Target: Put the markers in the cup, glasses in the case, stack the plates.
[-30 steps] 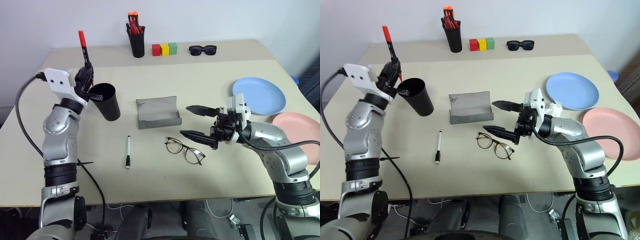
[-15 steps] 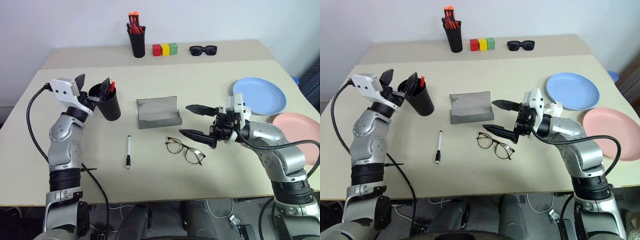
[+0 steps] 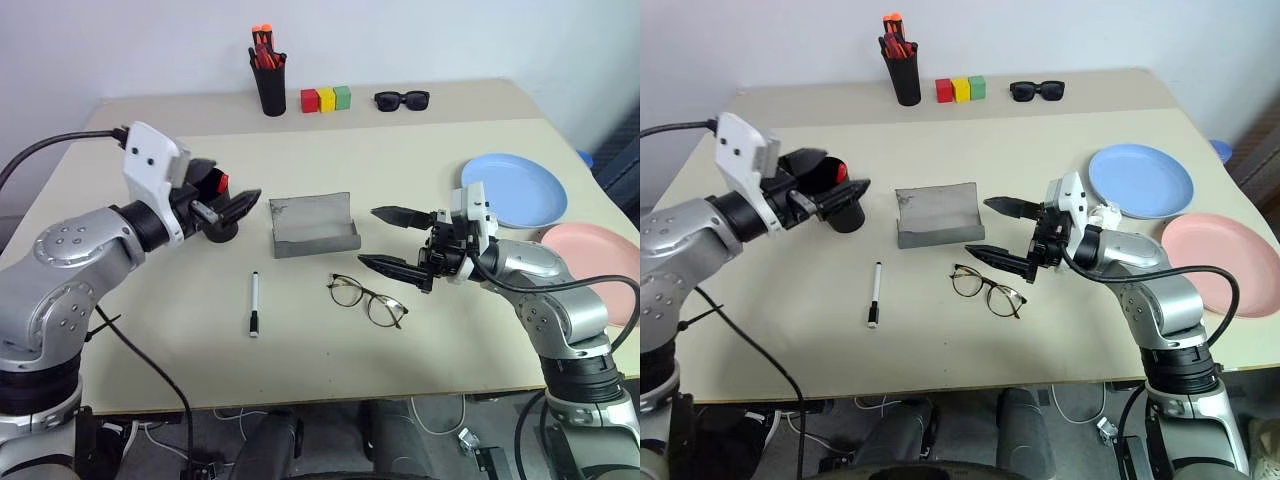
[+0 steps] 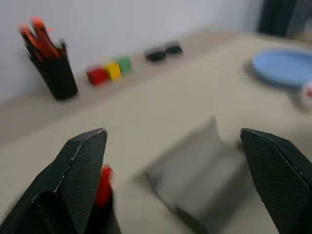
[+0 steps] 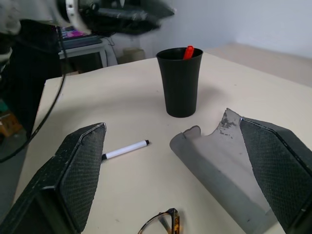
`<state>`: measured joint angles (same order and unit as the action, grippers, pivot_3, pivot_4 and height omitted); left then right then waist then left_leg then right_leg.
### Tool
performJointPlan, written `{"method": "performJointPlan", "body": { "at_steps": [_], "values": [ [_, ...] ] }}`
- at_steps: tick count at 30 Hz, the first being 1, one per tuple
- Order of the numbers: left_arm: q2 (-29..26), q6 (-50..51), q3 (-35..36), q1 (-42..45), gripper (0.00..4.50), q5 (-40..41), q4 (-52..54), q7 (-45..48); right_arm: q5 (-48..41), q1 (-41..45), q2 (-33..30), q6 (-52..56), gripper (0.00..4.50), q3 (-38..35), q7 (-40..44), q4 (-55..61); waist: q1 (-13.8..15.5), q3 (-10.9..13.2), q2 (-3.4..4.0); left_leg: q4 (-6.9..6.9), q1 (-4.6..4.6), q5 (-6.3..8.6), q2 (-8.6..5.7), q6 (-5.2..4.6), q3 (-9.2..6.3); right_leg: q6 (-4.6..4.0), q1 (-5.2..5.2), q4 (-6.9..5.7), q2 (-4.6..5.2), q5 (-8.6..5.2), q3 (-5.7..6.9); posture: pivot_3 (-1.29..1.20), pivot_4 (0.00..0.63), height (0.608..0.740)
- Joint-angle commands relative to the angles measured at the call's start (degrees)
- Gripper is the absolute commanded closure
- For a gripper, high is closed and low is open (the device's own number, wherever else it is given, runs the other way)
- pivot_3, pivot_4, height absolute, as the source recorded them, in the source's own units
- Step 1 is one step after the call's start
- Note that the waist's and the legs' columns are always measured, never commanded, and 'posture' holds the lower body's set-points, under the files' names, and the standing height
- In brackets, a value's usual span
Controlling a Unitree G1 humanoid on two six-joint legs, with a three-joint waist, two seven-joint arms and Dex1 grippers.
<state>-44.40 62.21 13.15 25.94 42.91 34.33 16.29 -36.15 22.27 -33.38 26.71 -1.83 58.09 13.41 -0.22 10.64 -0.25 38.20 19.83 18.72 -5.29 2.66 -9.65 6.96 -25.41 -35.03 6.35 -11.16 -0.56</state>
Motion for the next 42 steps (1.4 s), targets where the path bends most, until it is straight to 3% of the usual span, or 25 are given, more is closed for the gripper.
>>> {"method": "performJointPlan", "body": {
  "at_steps": [1,4,7,15,25,32,35,41,42],
  "values": [
    [6.6,17.0,4.6,3.6,0.03,7.1,3.0,-8.6,0.1,1.4,0.2,-1.7,0.0,-0.3,1.0,0.2,0.0,0.0,-0.01,0.0,-0.07,0.0,0.0,0.0,-0.01,0.0,0.06,-0.02,0.0,0.0,-0.02,0.0,0.15,0.74],
    [13.0,29.3,4.5,4.3,0.03,5.4,5.0,-14.5,0.1,1.4,0.4,-1.7,0.0,0.2,1.3,0.1,-0.4,0.0,-0.06,0.0,-0.15,-0.01,0.01,0.02,0.0,0.0,0.15,-0.03,-0.05,0.0,-0.04,0.0,0.15,0.74],
    [16.6,30.3,5.7,1.0,0.03,14.2,2.6,-19.5,0.1,1.0,0.6,-1.7,0.0,0.4,1.1,0.5,-0.7,0.0,-0.06,-0.03,-0.21,-0.11,0.03,0.22,0.08,-0.01,0.1,-0.05,-0.13,0.0,-0.17,0.0,0.15,0.74],
    [8.1,30.3,5.9,-3.2,0.03,33.9,-3.9,-36.6,0.6,0.3,0.3,-2.1,0.0,0.2,1.2,0.6,-0.2,0.1,-0.17,-0.09,-0.3,-0.14,0.11,0.29,0.15,-0.02,0.07,-0.05,-0.2,0.0,-0.45,0.0,0.15,0.74],
    [18.6,29.2,3.3,-2.7,0.03,36.4,-10.2,-52.2,1.4,0.7,1.1,-2.8,0.0,0.5,0.8,0.2,-0.1,0.1,-0.2,-0.09,-0.32,-0.19,0.09,0.39,0.29,-0.03,0.09,-0.04,-0.2,0.0,-0.48,0.0,0.15,0.74],
    [18.0,25.5,0.9,-5.7,0.03,43.5,-11.9,-59.4,1.6,0.4,0.7,-2.7,0.0,0.0,0.6,0.2,-0.2,0.1,-0.21,-0.09,-0.32,-0.19,0.11,0.4,0.32,-0.03,0.07,-0.04,-0.21,0.0,-0.53,0.0,0.15,0.74],
    [15.9,22.2,-1.4,-6.3,1.21,47.3,-13.2,-62.2,1.6,0.3,0.8,-2.6,0.0,-0.1,0.4,0.3,-0.2,0.1,-0.2,-0.09,-0.33,-0.2,0.12,0.4,0.34,-0.03,0.07,-0.04,-0.21,0.0,-0.55,0.0,0.15,0.74],
    [9.0,14.2,-7.6,-7.0,4.22,57.3,-15.1,-67.6,1.5,0.5,0.9,-2.5,0.0,-0.2,0.2,0.2,-0.1,0.1,-0.2,-0.09,-0.33,-0.19,0.12,0.4,0.34,-0.03,0.07,-0.03,-0.2,0.0,-0.58,0.0,0.15,0.74],
    [7.8,12.8,-8.7,-7.1,4.47,59.1,-15.2,-68.3,1.5,0.4,0.8,-2.5,0.0,-0.3,0.2,0.3,-0.1,0.1,-0.2,-0.09,-0.33,-0.19,0.12,0.4,0.34,-0.03,0.07,-0.03,-0.2,0.0,-0.59,0.0,0.15,0.74]
  ]
}}
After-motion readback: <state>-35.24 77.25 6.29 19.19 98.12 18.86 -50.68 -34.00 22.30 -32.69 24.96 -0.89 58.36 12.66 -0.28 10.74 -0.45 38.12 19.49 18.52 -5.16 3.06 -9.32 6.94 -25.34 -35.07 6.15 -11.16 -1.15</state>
